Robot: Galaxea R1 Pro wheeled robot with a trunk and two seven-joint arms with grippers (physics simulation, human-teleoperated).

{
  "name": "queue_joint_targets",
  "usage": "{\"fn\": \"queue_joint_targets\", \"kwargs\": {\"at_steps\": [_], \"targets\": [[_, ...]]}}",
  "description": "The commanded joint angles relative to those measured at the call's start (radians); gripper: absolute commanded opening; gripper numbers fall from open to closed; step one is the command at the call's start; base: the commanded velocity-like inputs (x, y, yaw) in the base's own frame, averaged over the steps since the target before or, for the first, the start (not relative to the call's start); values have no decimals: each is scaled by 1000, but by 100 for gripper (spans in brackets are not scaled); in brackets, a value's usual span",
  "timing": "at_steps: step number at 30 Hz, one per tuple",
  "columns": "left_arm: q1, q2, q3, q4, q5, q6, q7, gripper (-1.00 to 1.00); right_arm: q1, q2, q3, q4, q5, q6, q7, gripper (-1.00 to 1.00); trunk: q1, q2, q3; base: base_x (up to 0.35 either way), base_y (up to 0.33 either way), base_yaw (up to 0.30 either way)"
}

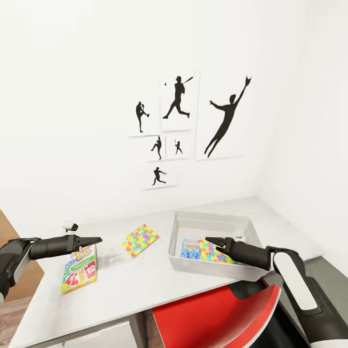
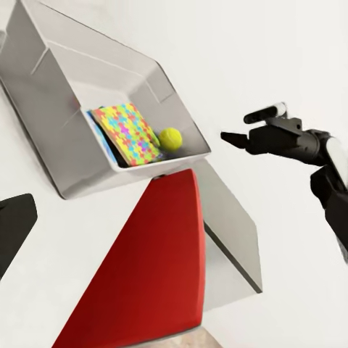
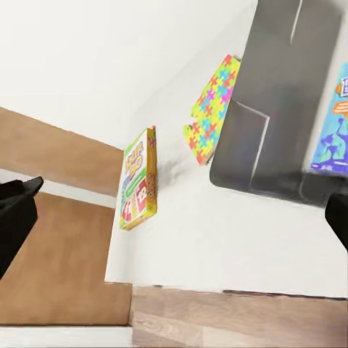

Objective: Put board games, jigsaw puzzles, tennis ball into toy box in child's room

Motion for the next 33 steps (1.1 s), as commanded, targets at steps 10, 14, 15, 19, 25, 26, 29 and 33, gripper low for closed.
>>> {"fn": "queue_joint_targets", "kwargs": {"at_steps": [10,14,15,19,25,26,29,33], "targets": [[-1,0,0,0,0,11,-4,100,183,0,9,-93,10,-179,123,100,1,-2,7,0,0,0],[1,-17,0,0,-2,12,2,100,176,9,10,-78,5,-172,110,100,1,-2,8,0,0,0],[1,-22,0,0,-2,12,2,100,171,9,9,-72,5,-166,105,100,1,-2,8,0,0,0],[2,-24,1,0,-3,11,0,100,171,17,-8,-70,9,-181,102,100,1,-2,8,0,0,0],[2,-25,2,0,-2,11,-1,100,205,20,-42,-104,10,-214,135,100,1,-2,8,0,77,0],[2,-26,2,0,-2,11,-2,100,210,20,-47,-109,10,-220,141,100,1,-2,8,0,183,0],[2,-26,2,0,-2,11,-2,100,227,20,-63,-120,11,-233,158,100,1,-2,8,0,216,0],[2,-26,3,0,-2,11,-2,100,239,21,-66,-123,12,-234,177,100,1,-2,8,0,243,0]]}}
